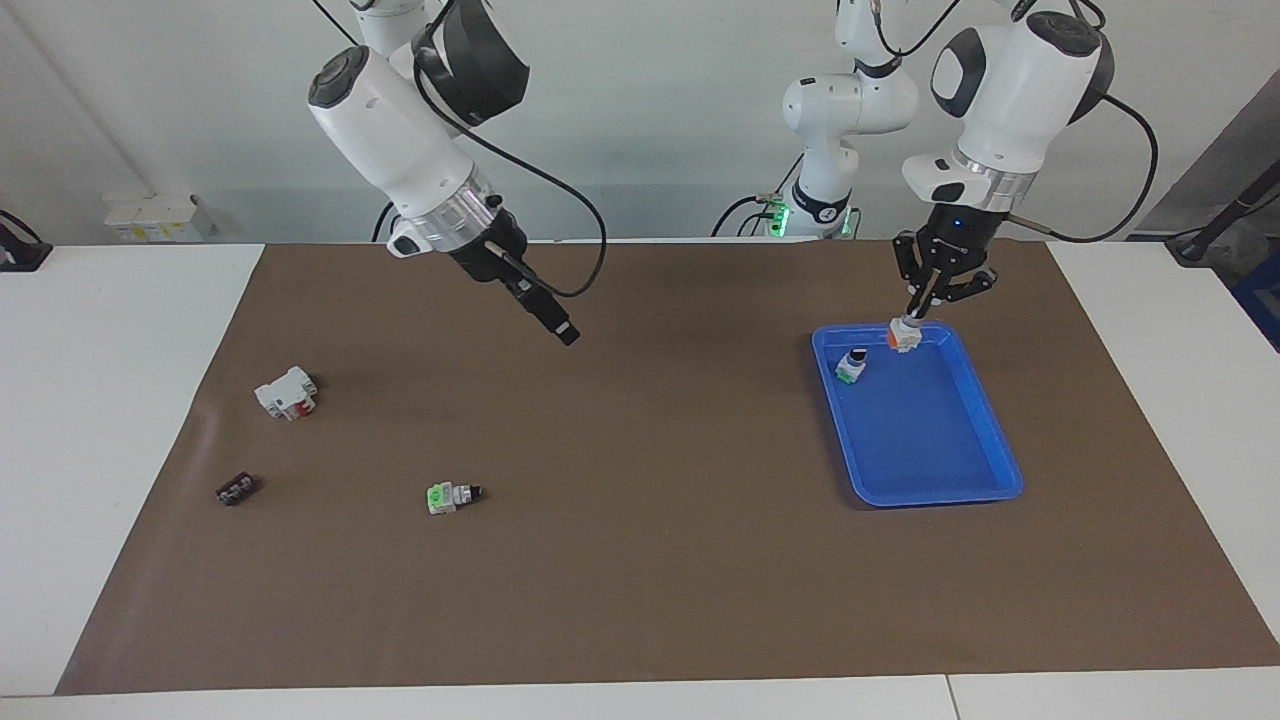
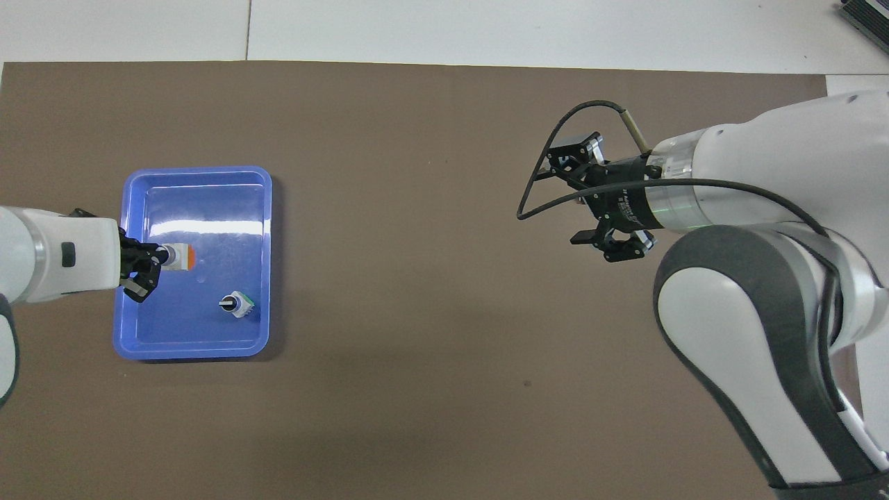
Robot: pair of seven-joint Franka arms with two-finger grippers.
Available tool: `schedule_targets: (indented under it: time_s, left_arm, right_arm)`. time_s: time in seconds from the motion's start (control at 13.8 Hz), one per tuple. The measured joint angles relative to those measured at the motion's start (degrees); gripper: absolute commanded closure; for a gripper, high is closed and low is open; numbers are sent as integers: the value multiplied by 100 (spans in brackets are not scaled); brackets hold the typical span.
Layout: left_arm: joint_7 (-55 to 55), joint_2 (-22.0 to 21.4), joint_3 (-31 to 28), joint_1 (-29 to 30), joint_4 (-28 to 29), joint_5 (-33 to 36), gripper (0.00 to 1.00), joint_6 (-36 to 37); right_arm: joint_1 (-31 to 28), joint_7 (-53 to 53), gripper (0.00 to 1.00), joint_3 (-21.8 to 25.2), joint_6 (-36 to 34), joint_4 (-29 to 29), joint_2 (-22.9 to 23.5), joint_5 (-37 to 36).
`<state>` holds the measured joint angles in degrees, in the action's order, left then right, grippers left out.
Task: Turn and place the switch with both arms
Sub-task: 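Lower the switch into the blue tray while the right gripper withdraws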
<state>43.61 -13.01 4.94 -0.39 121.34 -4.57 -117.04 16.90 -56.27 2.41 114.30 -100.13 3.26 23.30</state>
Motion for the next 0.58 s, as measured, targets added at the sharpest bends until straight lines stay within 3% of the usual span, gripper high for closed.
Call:
schedule_targets:
  time_s: [0.36, 0.58]
  left_arm:
    - [226, 139, 0, 307, 478, 26, 100, -115]
    - [226, 407, 7, 308, 548, 52, 100, -177]
  right_arm:
    - [-681, 2289, 0, 21, -375, 2, -27, -1203]
    - [-1029, 3199, 0, 29, -643, 57, -131, -1476]
